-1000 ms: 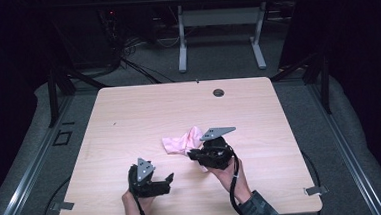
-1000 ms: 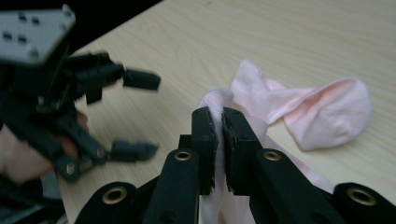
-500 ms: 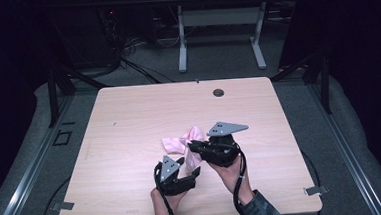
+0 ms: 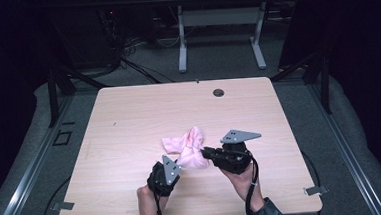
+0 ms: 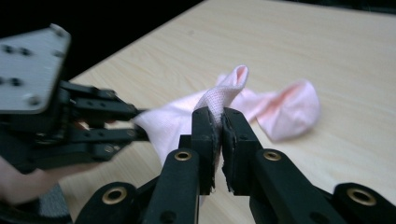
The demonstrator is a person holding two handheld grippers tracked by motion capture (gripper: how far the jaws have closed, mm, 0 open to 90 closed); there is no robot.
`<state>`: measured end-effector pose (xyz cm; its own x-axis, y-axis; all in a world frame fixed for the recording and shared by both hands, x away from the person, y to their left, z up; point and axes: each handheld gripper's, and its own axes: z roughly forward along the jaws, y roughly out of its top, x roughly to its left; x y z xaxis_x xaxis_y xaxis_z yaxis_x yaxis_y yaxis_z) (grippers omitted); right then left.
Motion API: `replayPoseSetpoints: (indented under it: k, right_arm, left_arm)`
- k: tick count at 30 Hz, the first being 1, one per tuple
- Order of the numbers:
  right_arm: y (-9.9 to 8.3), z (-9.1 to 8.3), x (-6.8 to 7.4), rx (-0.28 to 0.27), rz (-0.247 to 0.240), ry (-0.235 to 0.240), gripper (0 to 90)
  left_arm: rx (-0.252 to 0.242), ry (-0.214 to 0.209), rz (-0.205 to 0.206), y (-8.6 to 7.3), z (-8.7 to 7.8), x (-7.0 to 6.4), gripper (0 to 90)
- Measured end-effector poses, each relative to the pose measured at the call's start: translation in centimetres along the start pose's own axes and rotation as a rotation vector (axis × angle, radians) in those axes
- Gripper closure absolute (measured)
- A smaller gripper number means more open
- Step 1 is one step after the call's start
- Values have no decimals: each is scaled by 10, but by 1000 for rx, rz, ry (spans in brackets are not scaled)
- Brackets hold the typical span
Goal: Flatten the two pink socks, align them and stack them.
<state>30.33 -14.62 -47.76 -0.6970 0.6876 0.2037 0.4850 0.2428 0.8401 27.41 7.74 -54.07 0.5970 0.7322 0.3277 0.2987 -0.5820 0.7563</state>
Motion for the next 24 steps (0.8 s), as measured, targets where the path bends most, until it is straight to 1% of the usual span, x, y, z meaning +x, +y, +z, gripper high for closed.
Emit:
replayPoseSetpoints:
  k: [1,2,3,4,5,6,7,8,9,10,11,12,13,14,15,18,19,20,21,23,24]
  right_arm:
    - [-6,2,-3,15,6,-7,840]
    - [-12,4,-6,33,13,-13,840]
    - [-25,9,-13,71,36,-25,840]
    - [-33,11,-16,90,38,-45,839]
    - [-33,11,-16,90,38,-45,839]
    - [-40,13,-18,110,55,-56,837]
    - [-47,16,-22,130,69,-52,834]
    - [-54,17,-26,146,84,-55,828]
    - [-61,18,-29,168,97,-55,802]
    - [-66,19,-31,182,111,-60,741]
    - [-71,19,-33,190,119,-66,674]
    - [-77,16,-36,209,117,-82,586]
    - [-77,16,-36,209,117,-82,586]
    - [-79,13,-38,201,125,-84,532]
    - [-79,10,-39,198,125,-97,487]
    - [-75,2,-42,174,116,-111,456]
    - [-73,1,-43,172,113,-111,454]
    - [-70,4,-42,188,96,-120,459]
    - [-70,4,-42,188,96,-120,459]
    - [-68,11,-42,219,79,-142,471]
    - [-68,15,-42,231,70,-149,479]
  left_arm:
    - [33,-3,37,-1,2,-5,858]
    - [53,-12,66,-2,5,-11,856]
    - [101,-67,79,-7,12,-19,835]
    - [117,-92,73,-9,15,-21,803]
    - [117,-92,73,-9,15,-21,721]
    - [140,-118,57,-11,18,-23,721]
    - [147,-138,44,-13,18,-23,618]
    - [146,-153,26,-15,17,-23,546]
    - [144,-171,8,-17,14,-20,468]
    - [136,-182,-17,-18,11,-17,403]
    - [127,-194,-44,-20,8,-12,363]
    - [122,-203,-72,-21,4,-5,323]
    - [113,-210,-109,-22,0,2,323]
    - [104,-238,-151,-23,-3,11,301]
    - [93,-242,-186,-24,-6,19,289]
    - [64,-267,-278,-24,-11,41,282]
    - [64,-263,-293,-23,-10,47,282]
    - [85,-256,-316,-21,-6,54,289]
    - [85,-256,-316,-21,-6,54,303]
    - [107,-272,-335,-20,5,57,315]
    - [132,-281,-344,-20,11,57,348]
